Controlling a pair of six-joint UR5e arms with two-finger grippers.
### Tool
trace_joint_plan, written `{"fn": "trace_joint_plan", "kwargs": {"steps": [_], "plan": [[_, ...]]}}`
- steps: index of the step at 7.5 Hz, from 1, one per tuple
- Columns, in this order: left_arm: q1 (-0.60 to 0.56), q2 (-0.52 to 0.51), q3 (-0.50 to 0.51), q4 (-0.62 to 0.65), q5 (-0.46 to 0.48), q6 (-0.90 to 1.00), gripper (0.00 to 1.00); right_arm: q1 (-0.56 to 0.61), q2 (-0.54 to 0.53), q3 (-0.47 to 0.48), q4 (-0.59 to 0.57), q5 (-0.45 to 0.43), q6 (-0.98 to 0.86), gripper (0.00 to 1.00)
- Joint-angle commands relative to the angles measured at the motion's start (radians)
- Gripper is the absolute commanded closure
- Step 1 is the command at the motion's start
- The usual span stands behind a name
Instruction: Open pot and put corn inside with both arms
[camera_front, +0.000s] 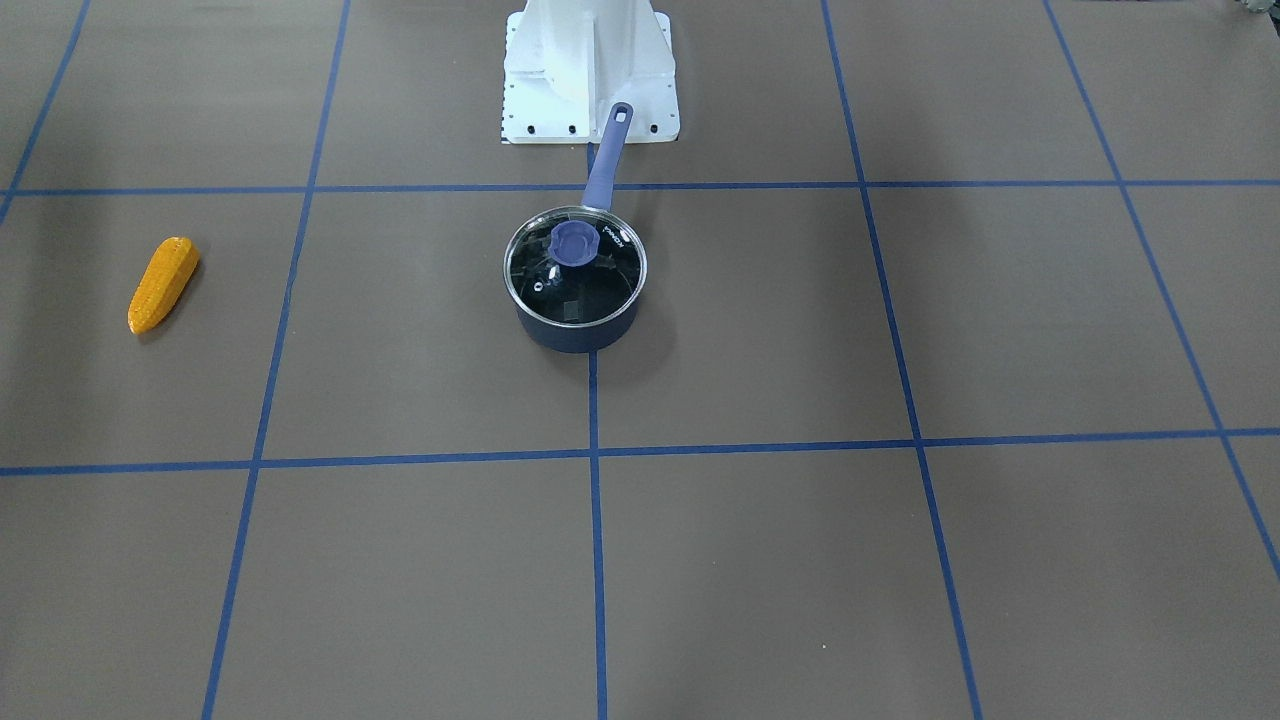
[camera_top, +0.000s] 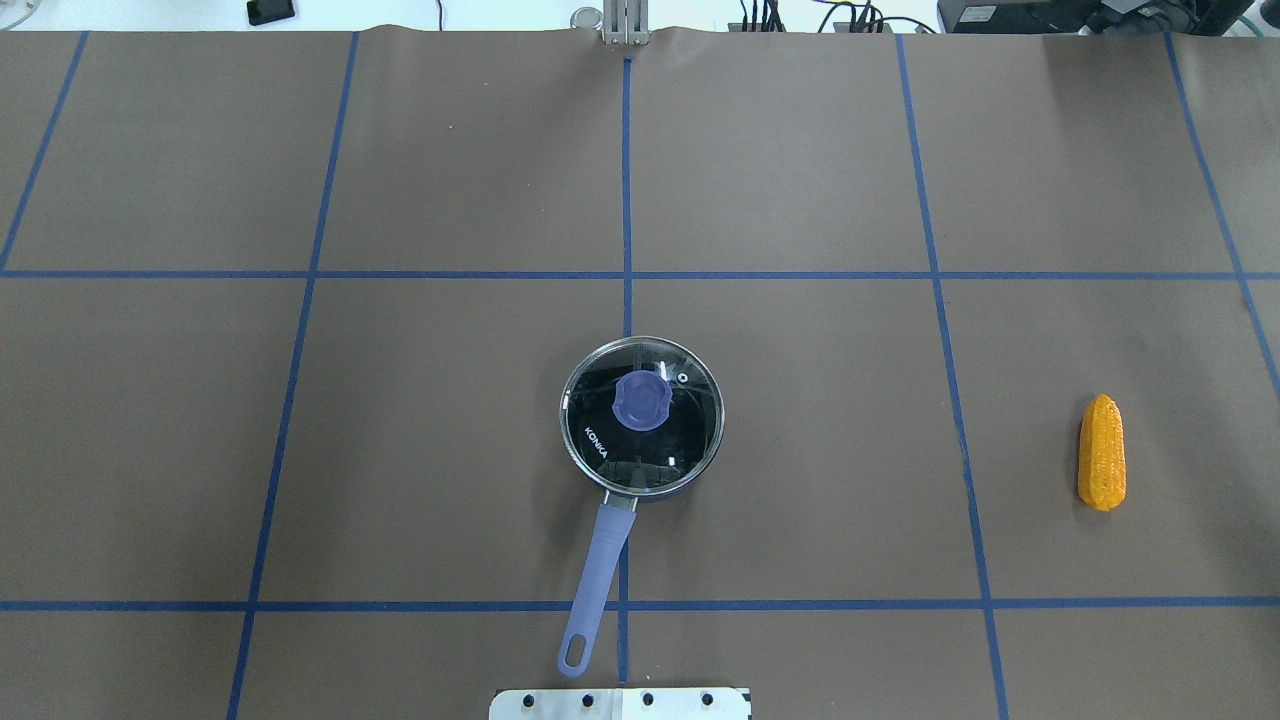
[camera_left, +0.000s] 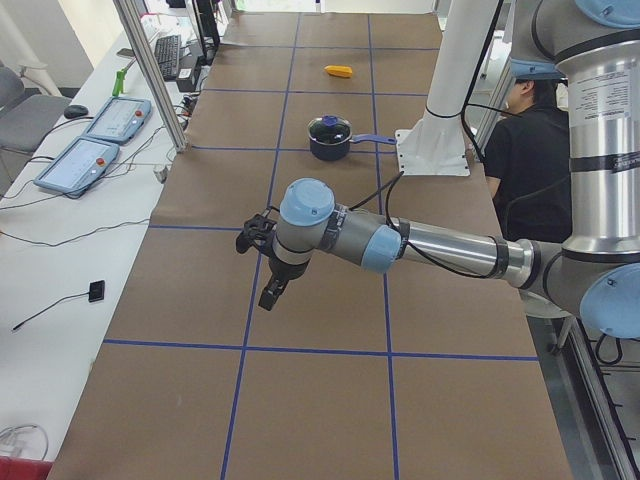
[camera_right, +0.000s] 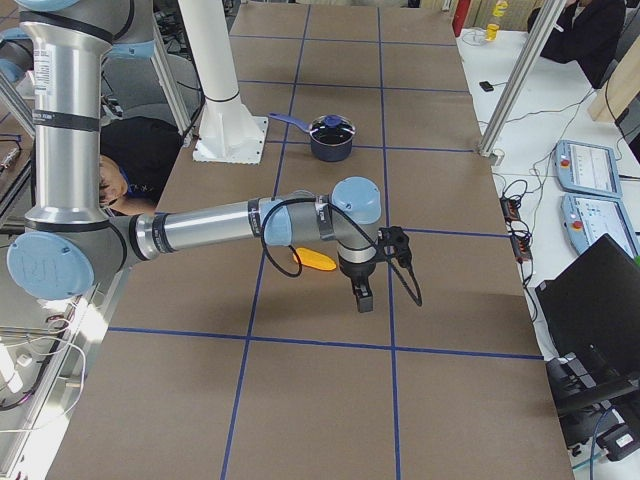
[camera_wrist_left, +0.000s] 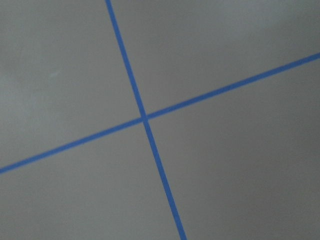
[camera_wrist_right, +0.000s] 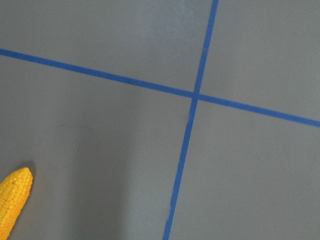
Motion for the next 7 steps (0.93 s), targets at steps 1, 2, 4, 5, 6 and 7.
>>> {"fn": "trace_joint_plan", "kwargs": {"steps": [1,2,4,5,6,7], "plan": [[0.003,-0.017,0.045,-0.122,-0.07,0.003,0.01,0.0,0.057,-0.001,-0.001,0.0,-0.005,0.0],[0.031,-0.024,0.039,-0.179,-0.07,-0.062,0.01,-0.026,0.061,0.005,0.039,0.019,0.003,0.0],[0.231,-0.109,0.031,-0.17,-0.052,-0.309,0.01,-0.117,0.061,-0.015,0.171,0.017,0.201,0.0],[0.293,-0.155,0.028,-0.17,-0.049,-0.499,0.01,-0.152,0.061,-0.018,0.242,0.011,0.282,0.0],[0.368,-0.209,0.03,-0.169,-0.005,-0.641,0.01,-0.172,0.06,-0.018,0.263,0.013,0.32,0.0],[0.446,-0.256,0.028,-0.167,0.081,-0.793,0.01,-0.178,0.058,-0.018,0.265,0.011,0.321,0.0]]}}
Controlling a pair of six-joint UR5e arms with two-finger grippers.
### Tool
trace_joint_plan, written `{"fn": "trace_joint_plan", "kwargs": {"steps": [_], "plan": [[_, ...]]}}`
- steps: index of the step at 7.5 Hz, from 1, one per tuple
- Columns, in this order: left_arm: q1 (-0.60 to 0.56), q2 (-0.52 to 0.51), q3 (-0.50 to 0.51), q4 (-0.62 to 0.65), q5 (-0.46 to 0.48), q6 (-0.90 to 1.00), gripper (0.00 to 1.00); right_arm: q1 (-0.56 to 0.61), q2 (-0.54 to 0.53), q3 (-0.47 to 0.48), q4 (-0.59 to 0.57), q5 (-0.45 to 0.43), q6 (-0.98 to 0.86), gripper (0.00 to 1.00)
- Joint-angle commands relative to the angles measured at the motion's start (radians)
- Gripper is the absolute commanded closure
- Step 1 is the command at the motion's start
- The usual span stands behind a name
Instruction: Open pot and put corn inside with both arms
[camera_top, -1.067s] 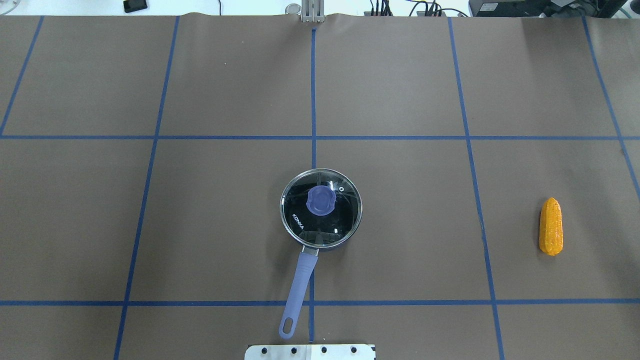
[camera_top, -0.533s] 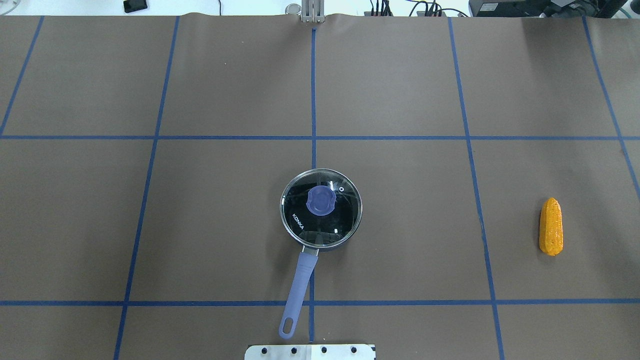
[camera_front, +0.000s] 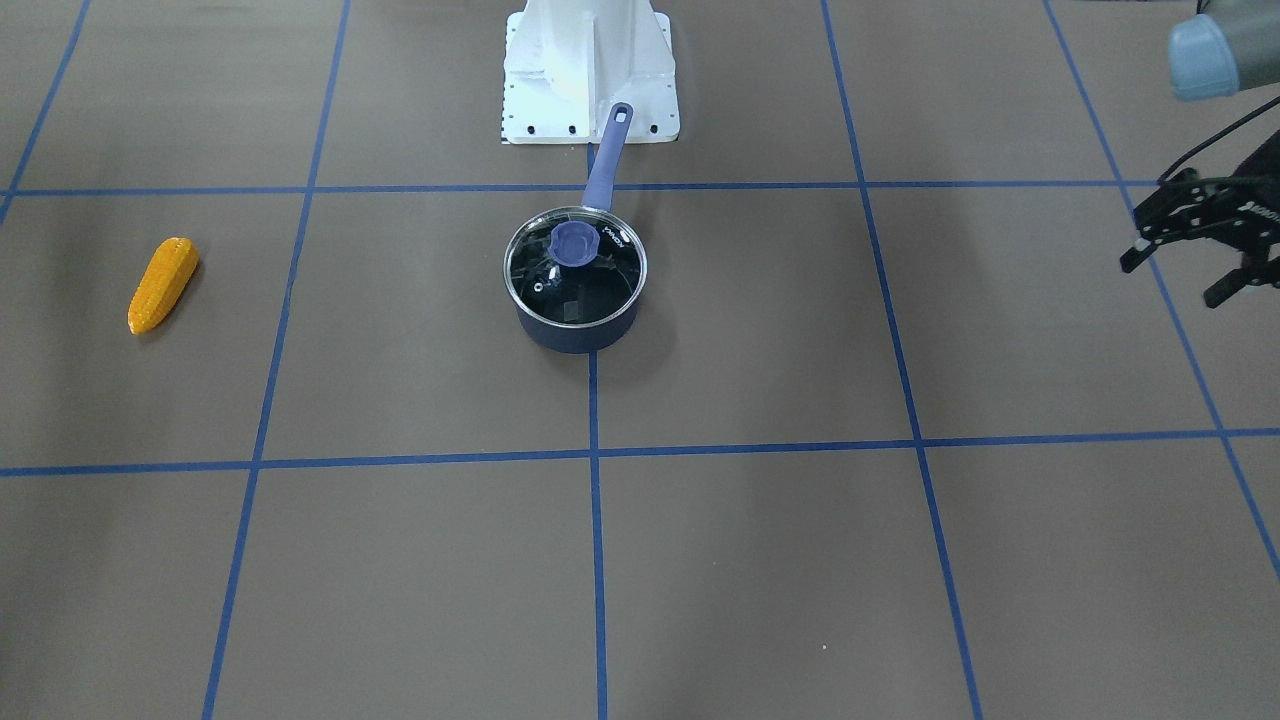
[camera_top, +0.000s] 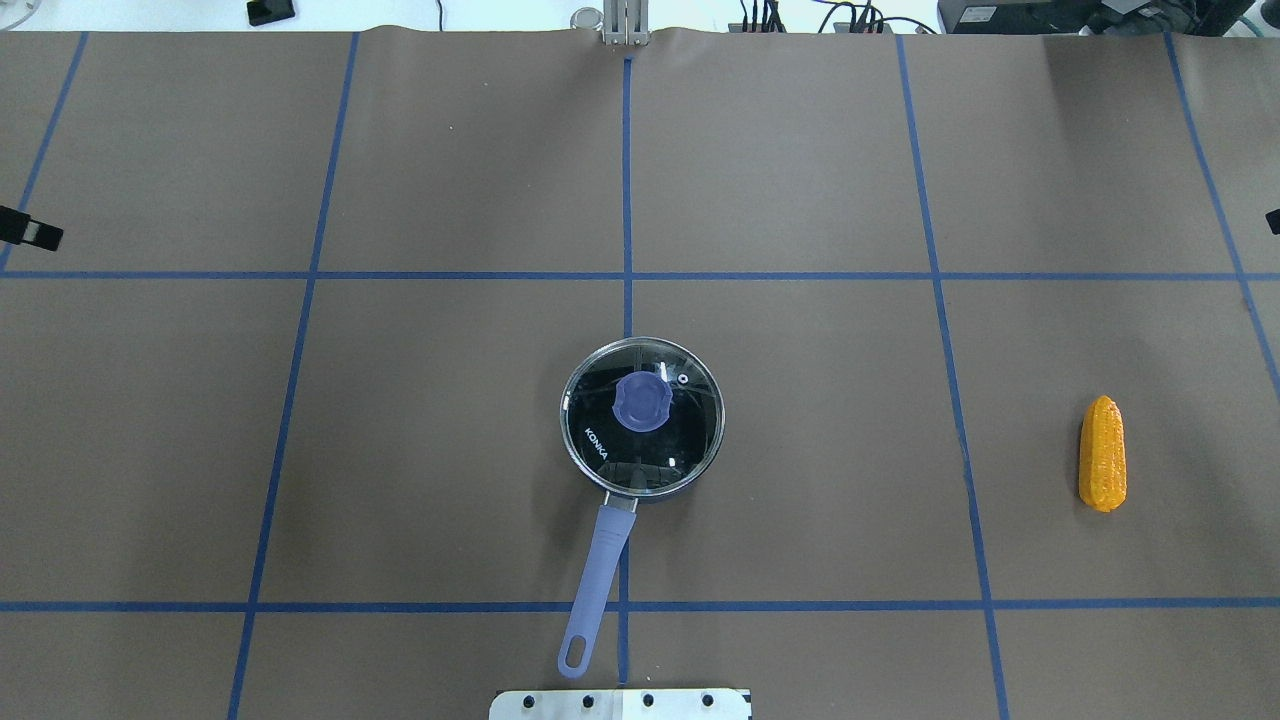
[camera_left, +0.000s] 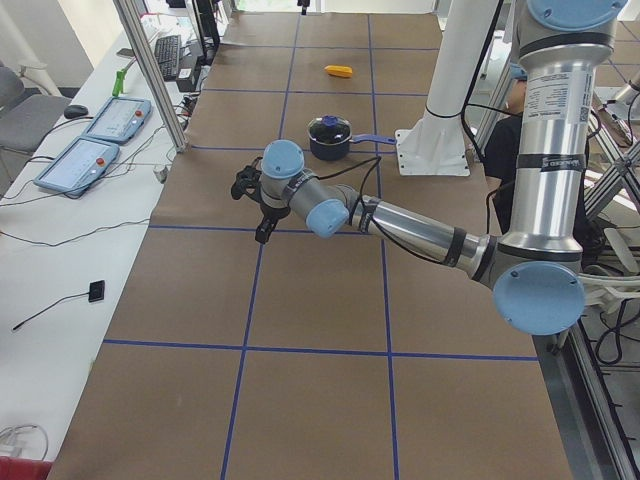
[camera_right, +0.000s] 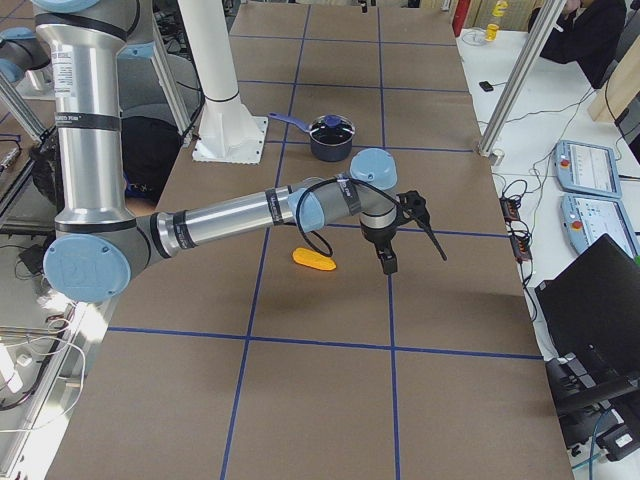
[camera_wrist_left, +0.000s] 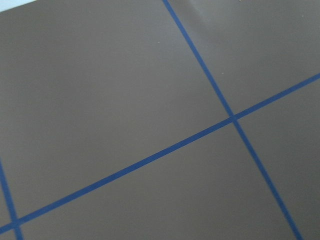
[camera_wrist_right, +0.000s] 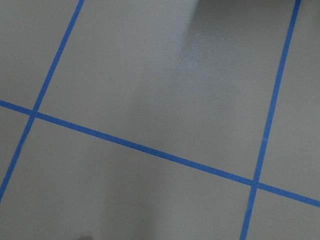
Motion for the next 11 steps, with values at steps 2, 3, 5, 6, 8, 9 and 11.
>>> {"fn": "trace_joint_plan", "kwargs": {"steps": [2,3,5,6,8,9,11], "plan": [[0.267,-0.215,-0.003,0.138,0.201,-0.398,0.01,-0.021,0.001,-0.005,0.022,-0.003,0.032,0.0],[0.319,-0.331,-0.016,0.307,0.251,-0.461,0.01,-0.023,0.001,-0.007,0.022,-0.005,0.032,0.0],[0.505,-0.503,-0.024,0.495,0.398,-0.627,0.01,-0.026,0.003,-0.007,0.022,-0.012,0.034,0.0],[0.565,-0.565,-0.021,0.52,0.422,-0.708,0.01,-0.026,0.003,-0.008,0.022,-0.012,0.034,0.0],[0.675,-0.715,-0.015,0.663,0.477,-0.74,0.0,-0.028,0.003,-0.007,0.022,-0.012,0.034,0.0],[0.724,-0.745,-0.006,0.676,0.518,-0.741,0.0,-0.028,0.001,-0.007,0.022,-0.012,0.034,0.0],[0.732,-0.835,0.115,0.67,0.526,-0.691,0.0,-0.028,0.001,-0.008,0.022,-0.012,0.034,0.0]]}}
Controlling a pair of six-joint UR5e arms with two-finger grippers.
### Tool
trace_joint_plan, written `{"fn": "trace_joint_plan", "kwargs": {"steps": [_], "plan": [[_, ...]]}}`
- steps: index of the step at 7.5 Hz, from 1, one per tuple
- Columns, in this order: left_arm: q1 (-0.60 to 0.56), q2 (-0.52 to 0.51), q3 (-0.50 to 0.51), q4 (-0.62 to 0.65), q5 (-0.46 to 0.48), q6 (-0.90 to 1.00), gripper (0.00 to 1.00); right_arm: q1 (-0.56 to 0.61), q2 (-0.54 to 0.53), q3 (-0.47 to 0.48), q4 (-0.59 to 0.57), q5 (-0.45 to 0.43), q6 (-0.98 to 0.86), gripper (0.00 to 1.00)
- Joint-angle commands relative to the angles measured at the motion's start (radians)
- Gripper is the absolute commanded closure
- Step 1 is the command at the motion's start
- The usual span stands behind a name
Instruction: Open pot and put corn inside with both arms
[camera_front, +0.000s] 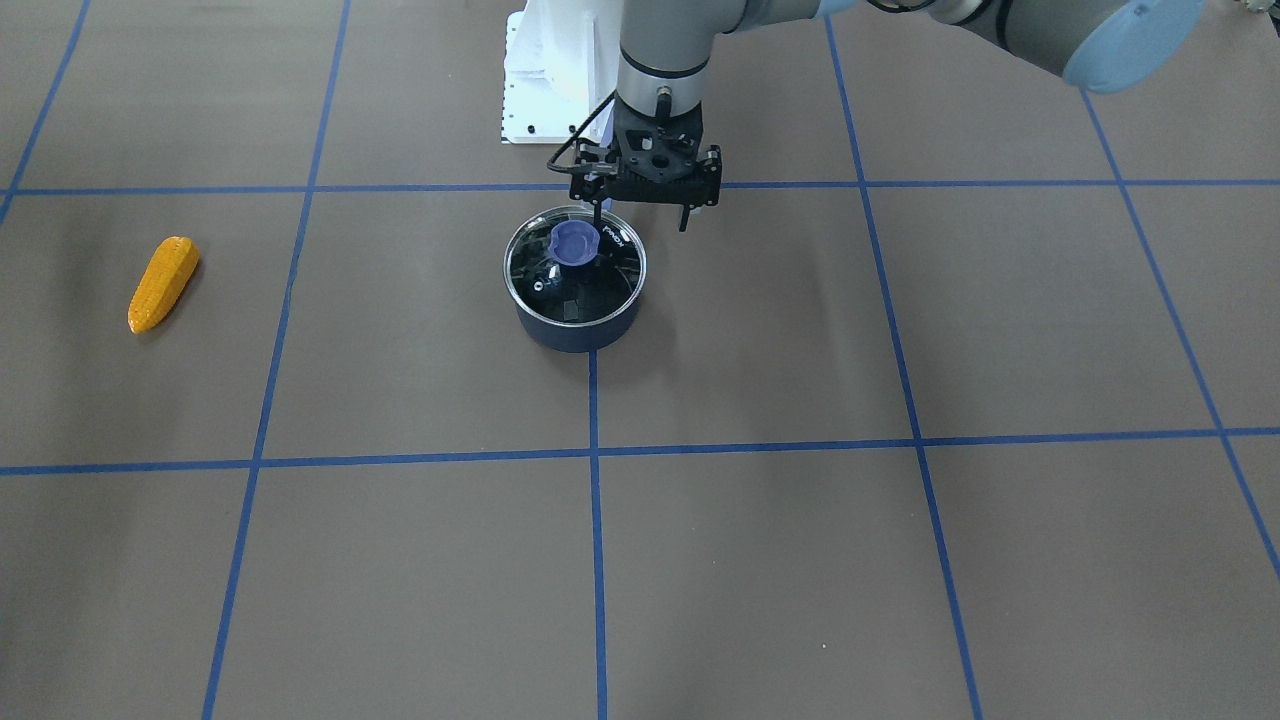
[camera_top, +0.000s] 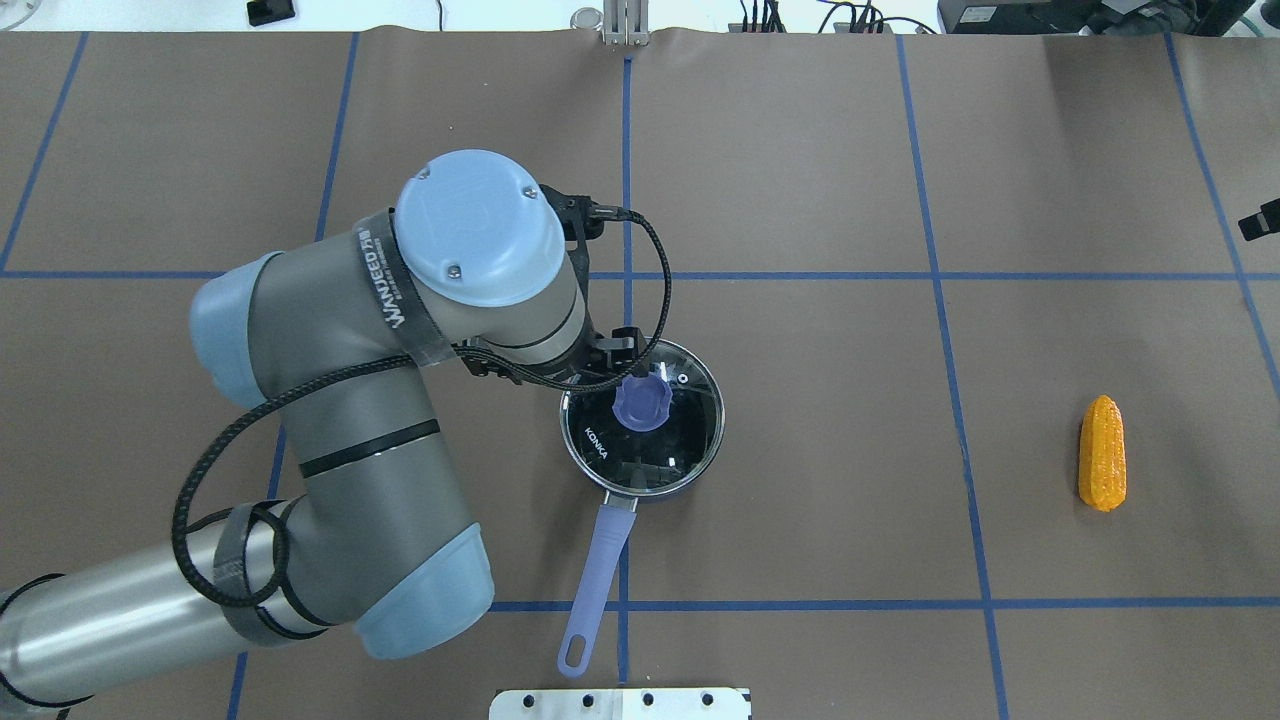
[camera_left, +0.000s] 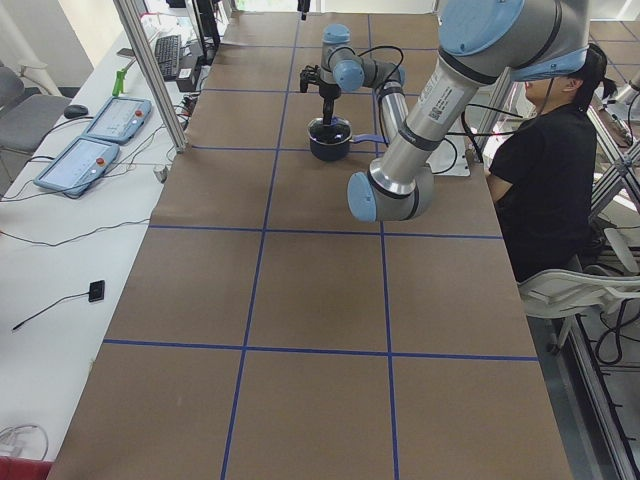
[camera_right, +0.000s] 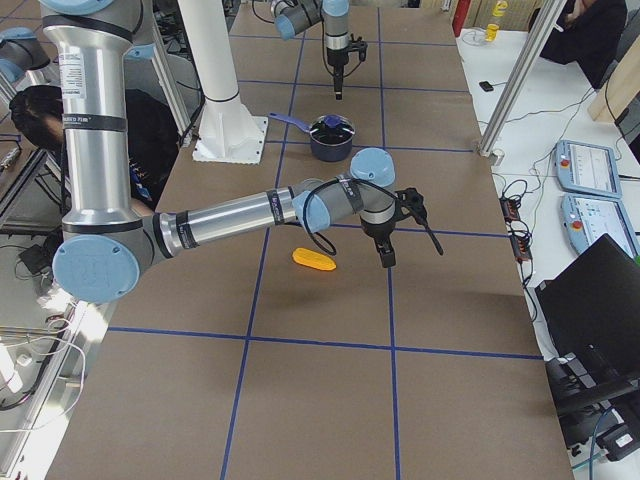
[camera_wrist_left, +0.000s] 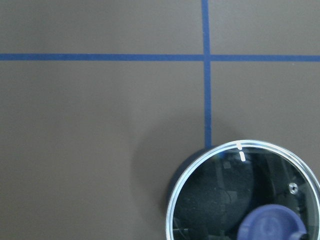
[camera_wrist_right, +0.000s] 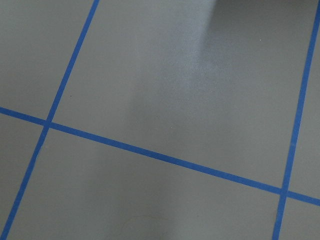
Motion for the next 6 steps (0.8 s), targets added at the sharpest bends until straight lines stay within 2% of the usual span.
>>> {"fn": "trace_joint_plan", "kwargs": {"steps": [1,3,6], "plan": [[0.019,-0.099,0.125,0.002,0.01,0.135,0.0,0.0,0.0,-0.001,0.0,0.0,0.0,0.0],[0.036,-0.096,0.133,-0.006,0.009,0.133,0.0,0.0,0.0,-0.001,-0.002,-0.001,0.0,0.0],[0.05,-0.093,0.231,-0.153,0.007,0.086,0.01,-0.005,0.0,-0.001,-0.002,-0.001,0.002,0.0]]}}
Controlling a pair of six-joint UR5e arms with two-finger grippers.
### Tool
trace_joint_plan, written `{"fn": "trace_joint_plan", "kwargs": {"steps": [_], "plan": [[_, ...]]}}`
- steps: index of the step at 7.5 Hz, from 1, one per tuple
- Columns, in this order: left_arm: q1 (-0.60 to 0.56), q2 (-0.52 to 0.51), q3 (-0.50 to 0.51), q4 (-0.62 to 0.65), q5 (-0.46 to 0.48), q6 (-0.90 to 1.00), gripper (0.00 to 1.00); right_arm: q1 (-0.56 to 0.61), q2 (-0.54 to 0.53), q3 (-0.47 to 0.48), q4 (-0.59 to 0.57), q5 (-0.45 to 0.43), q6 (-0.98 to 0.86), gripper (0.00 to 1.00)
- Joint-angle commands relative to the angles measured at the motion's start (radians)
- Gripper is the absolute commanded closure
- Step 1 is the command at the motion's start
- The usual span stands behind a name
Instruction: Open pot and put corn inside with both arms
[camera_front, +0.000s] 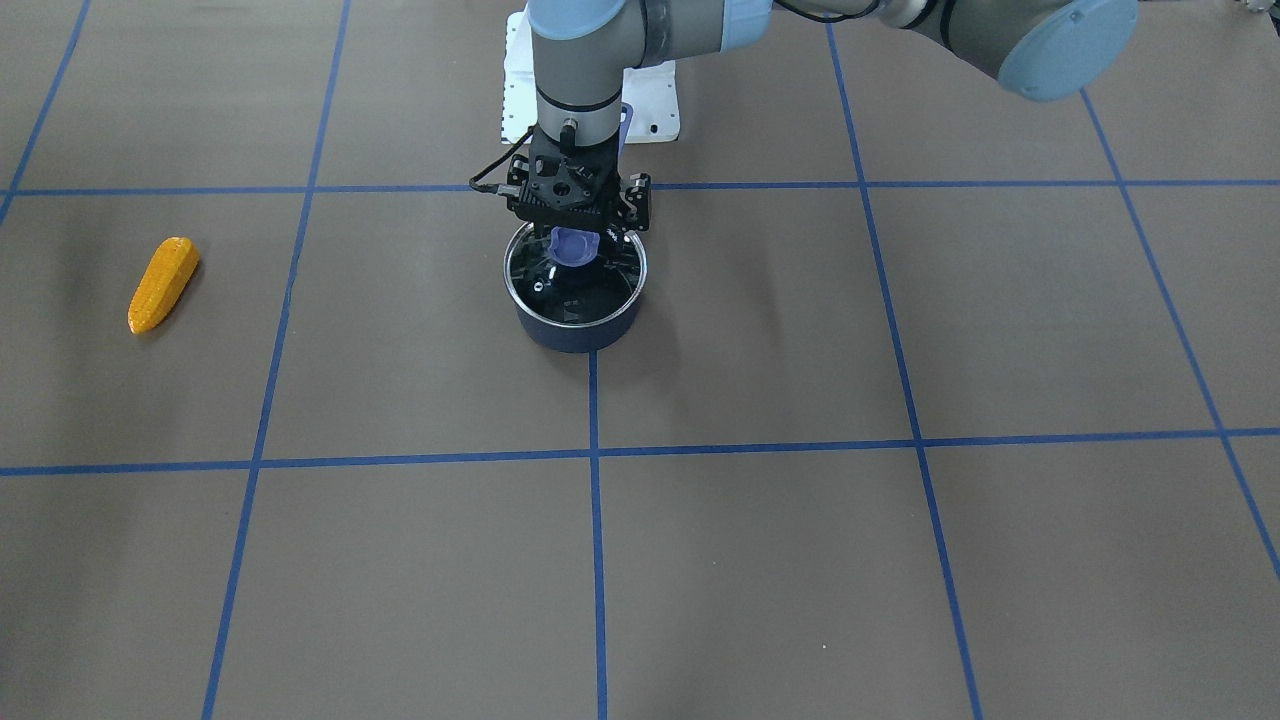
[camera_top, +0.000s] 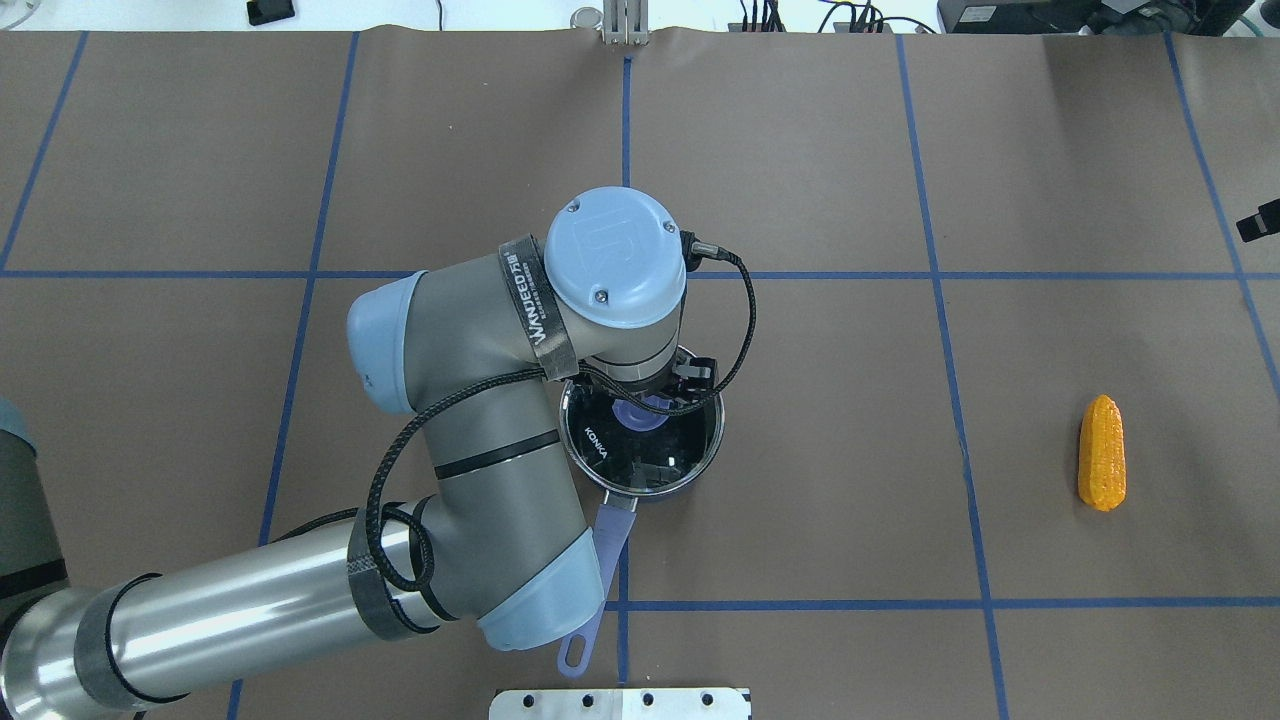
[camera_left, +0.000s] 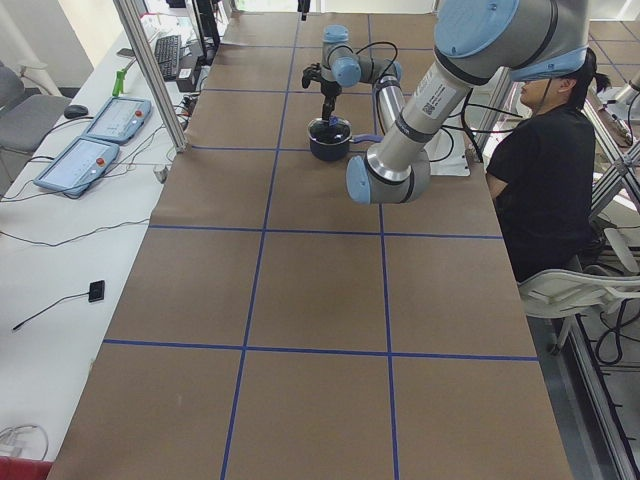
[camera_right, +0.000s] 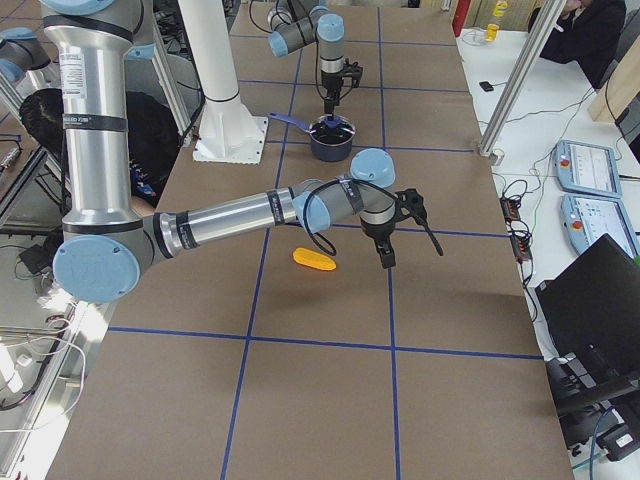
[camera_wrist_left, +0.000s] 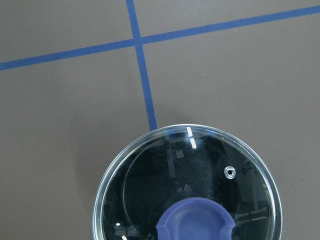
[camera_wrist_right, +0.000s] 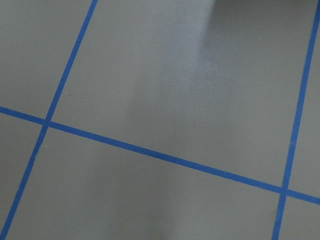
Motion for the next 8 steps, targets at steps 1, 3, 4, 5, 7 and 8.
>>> {"fn": "trace_joint_plan", "kwargs": {"steps": [1,3,4,5,7,8], "plan": [[0.006,0.001,0.045,-0.067,-0.001,-0.017,0.01,-0.001,0.0,0.0,0.0,-0.001,0.0,0.0],[0.009,0.004,0.039,-0.065,-0.001,-0.053,0.18,-0.003,0.0,0.0,0.0,0.0,0.0,0.0],[0.011,0.004,0.032,-0.061,-0.002,-0.057,0.42,-0.003,0.002,0.0,0.0,-0.001,0.0,0.0],[0.011,0.004,0.028,-0.059,-0.002,-0.057,0.59,-0.003,0.002,0.0,0.0,-0.001,0.0,0.0],[0.011,0.01,0.021,-0.059,-0.002,-0.058,0.74,-0.003,0.002,0.0,0.0,-0.001,0.0,0.0],[0.011,0.01,0.018,-0.058,-0.002,-0.058,0.88,-0.003,0.002,0.0,0.0,-0.001,0.0,0.0]]}}
